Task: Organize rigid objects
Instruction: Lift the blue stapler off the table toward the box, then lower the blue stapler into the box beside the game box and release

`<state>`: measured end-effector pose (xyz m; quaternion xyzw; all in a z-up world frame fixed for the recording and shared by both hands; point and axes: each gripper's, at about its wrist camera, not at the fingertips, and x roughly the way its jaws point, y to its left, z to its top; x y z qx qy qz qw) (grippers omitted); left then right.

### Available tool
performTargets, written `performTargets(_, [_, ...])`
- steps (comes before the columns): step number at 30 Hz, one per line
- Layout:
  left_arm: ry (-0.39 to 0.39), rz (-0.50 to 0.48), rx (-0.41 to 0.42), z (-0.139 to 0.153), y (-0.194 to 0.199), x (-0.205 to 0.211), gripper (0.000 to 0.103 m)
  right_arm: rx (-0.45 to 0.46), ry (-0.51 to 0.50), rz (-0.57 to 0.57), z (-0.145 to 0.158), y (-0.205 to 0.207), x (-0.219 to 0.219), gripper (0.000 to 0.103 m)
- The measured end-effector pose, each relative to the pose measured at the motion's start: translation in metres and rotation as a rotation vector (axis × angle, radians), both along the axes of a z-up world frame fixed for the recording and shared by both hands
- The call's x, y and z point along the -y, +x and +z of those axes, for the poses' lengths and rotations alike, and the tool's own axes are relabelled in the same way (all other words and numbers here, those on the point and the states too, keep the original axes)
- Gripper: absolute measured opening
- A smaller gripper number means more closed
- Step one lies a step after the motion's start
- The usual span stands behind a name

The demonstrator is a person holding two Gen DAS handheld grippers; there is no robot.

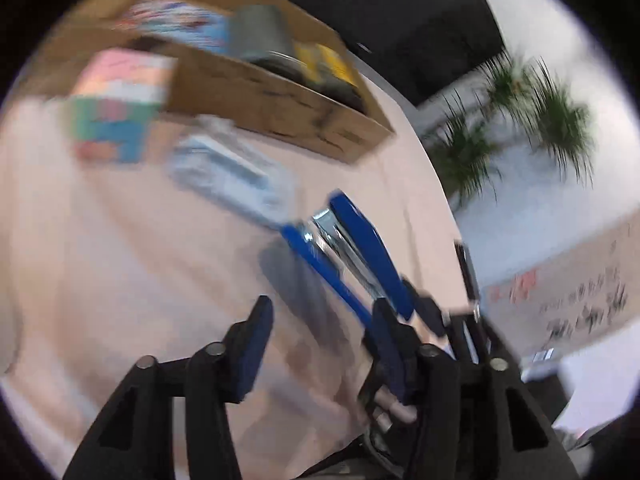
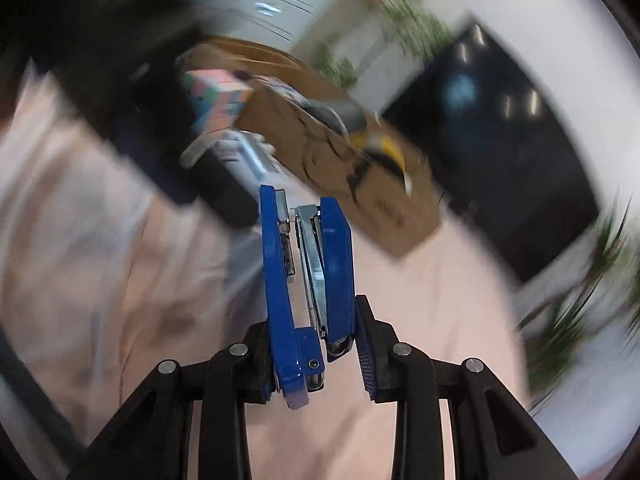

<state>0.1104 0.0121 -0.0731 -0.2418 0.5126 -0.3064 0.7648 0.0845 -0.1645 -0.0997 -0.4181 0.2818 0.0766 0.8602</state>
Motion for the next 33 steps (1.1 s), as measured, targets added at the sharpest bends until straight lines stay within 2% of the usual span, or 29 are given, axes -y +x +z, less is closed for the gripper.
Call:
performTargets(1, [0.0, 0.045, -0.008, -0.002, -0.001, -0.014, 0.057, 0.017, -0.005, 0.06, -0.002, -0.01, -0.007, 0.044])
performTargets(2, [0.001, 0.066, -0.011, -0.003, -0.002, -0.02, 0.057, -0.017, 0.04, 0.137, 0.0, -0.021, -0.01, 0.05])
performTargets(3, [0.001, 0.09, -0.019, -0.006, -0.003, -0.028, 0.057, -0.054, 0.082, 0.16, 0.003, -0.024, -0.009, 0.063])
performTargets(4, [0.001, 0.098, -0.026, -0.008, -0.004, -0.03, 0.057, -0.112, 0.164, 0.179, 0.009, -0.026, -0.004, 0.07])
performTargets(7, [-0.02, 0.102, -0.043, -0.014, -0.007, -0.029, 0.057, -0.276, 0.441, 0.135, 0.034, -0.006, 0.023, 0.071])
performTargets(8, [-0.025, 0.098, -0.049, -0.016, -0.007, -0.027, 0.057, -0.339, 0.518, 0.085, 0.038, 0.011, 0.031, 0.071])
performTargets(9, [-0.032, 0.087, -0.056, -0.019, -0.007, -0.024, 0.057, -0.384, 0.552, 0.045, 0.036, 0.026, 0.033, 0.07])
performTargets(11, [-0.032, 0.067, -0.068, -0.022, -0.006, -0.016, 0.057, -0.466, 0.573, -0.038, 0.028, 0.056, 0.035, 0.056])
performTargets(12, [-0.038, 0.058, -0.07, -0.022, -0.005, -0.014, 0.057, -0.488, 0.565, -0.067, 0.023, 0.067, 0.032, 0.04])
performTargets(14, [-0.062, 0.035, -0.078, -0.025, -0.004, -0.012, 0.057, -0.55, 0.598, -0.106, 0.015, 0.084, 0.029, 0.028])
performTargets(16, [-0.074, 0.019, -0.092, -0.029, -0.002, -0.007, 0.057, -0.55, 0.592, -0.127, 0.014, 0.085, 0.026, 0.025])
performTargets(17, [-0.079, 0.016, -0.106, -0.031, -0.001, -0.005, 0.057, -0.575, 0.627, -0.143, 0.015, 0.088, 0.03, 0.024])
performTargets(19, [-0.109, -0.011, -0.154, -0.04, 0.0, -0.003, 0.057, -0.663, 0.767, -0.178, 0.018, 0.087, 0.042, 0.023])
performTargets(21, [-0.137, -0.018, -0.163, -0.043, -0.001, -0.003, 0.059, -0.767, 0.923, -0.228, 0.017, 0.08, 0.056, 0.022])
performTargets(22, [-0.152, -0.017, -0.163, -0.043, -0.001, -0.004, 0.057, -0.802, 0.981, -0.248, 0.014, 0.067, 0.056, 0.022])
performTargets(25, [-0.191, -0.025, -0.142, -0.037, -0.003, -0.01, 0.037, -0.876, 1.097, -0.283, 0.005, 0.07, 0.057, 0.022])
performTargets(29, [-0.159, 0.004, -0.088, -0.009, 0.009, -0.021, 0.032, -0.867, 1.15, -0.265, 0.016, 0.08, 0.045, 0.022])
performTargets(33, [-0.117, 0.019, 0.012, 0.045, 0.049, -0.041, 0.032, -0.789, 1.187, -0.189, 0.05, 0.113, 0.022, 0.022])
